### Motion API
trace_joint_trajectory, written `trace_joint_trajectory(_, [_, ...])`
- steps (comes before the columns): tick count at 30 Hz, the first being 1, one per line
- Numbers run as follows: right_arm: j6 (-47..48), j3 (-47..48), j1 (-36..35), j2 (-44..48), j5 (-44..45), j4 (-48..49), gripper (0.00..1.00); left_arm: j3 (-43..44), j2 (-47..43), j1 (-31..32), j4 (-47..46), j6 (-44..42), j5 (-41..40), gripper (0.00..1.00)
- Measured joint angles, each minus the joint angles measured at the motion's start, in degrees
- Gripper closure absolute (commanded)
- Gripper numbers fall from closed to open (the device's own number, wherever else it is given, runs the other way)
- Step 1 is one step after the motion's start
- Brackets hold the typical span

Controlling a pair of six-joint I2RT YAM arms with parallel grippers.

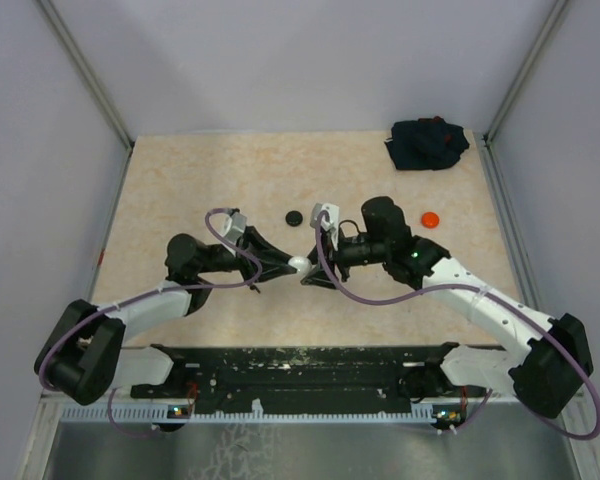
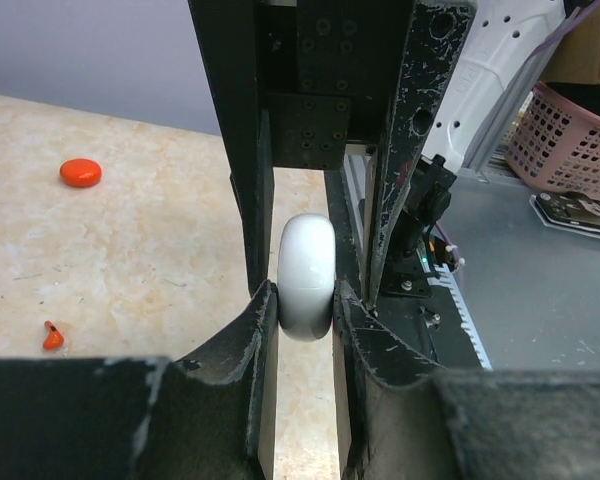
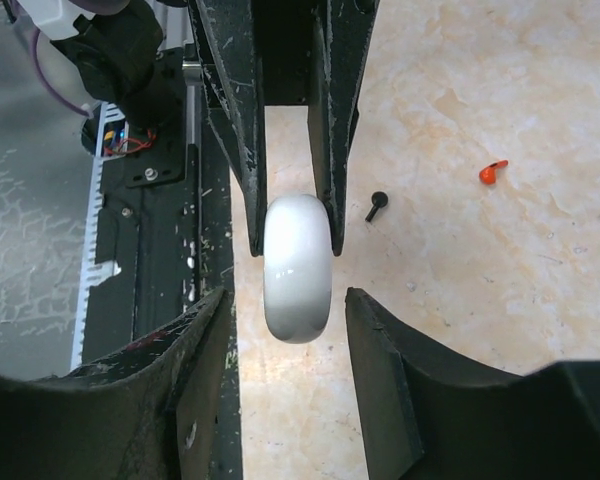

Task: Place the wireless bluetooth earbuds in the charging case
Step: Place the charging case at the center of the board.

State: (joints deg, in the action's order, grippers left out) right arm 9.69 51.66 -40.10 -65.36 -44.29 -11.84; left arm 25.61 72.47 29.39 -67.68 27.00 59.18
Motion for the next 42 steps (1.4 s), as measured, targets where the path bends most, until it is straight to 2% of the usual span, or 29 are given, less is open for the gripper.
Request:
trace_joint_trajectory(6, [0.3,0.1,-0.7,-0.8,-0.4,0.0,0.59,0.0,0.7,0.5,0.6,0.0,0.4,1.0])
trace_joint_trajectory(12, [0.5,0.2,-0.7,-0.8,-0.5,0.2,0.71,0.4,0.7,0.5,0.9,0.0,1.0,1.0])
trace_joint_trajectory(17, [0.5,0.2,-0.6,-0.8,-0.3,0.2,0.91,0.6,0.7,0.5,1.0,-0.1,1.6,1.0])
trace_joint_trajectory(21, [0.8,0.2,-0.6,-0.8,-0.3,0.1,1.0,0.6,0.3,0.5,2.0,-0.9,1.4,0.84])
trace_joint_trajectory(25, [0.9,0.2,-0.6,-0.8,-0.1,-0.1,1.0,0.6,-1.0,0.7,4.8,-2.6,0.5,0.63])
trace_joint_trajectory(30, [1.1,0.2,-0.6,-0.7,0.6,-0.2,1.0,0.6,-3.6,0.9,9.2,-5.4,-2.7,0.43])
trace_joint_trajectory(37, [-2.7,0.2,1.9,-0.5,2.5,0.3,1.0,0.5,-8.9,0.9,17.3,-10.4,-11.7,0.3])
trace_joint_trajectory(42, [-9.2,-1.3,5.3,-0.5,7.3,1.9,1.0,-2.3,-12.8,0.9,22.3,-13.0,-22.8,0.18])
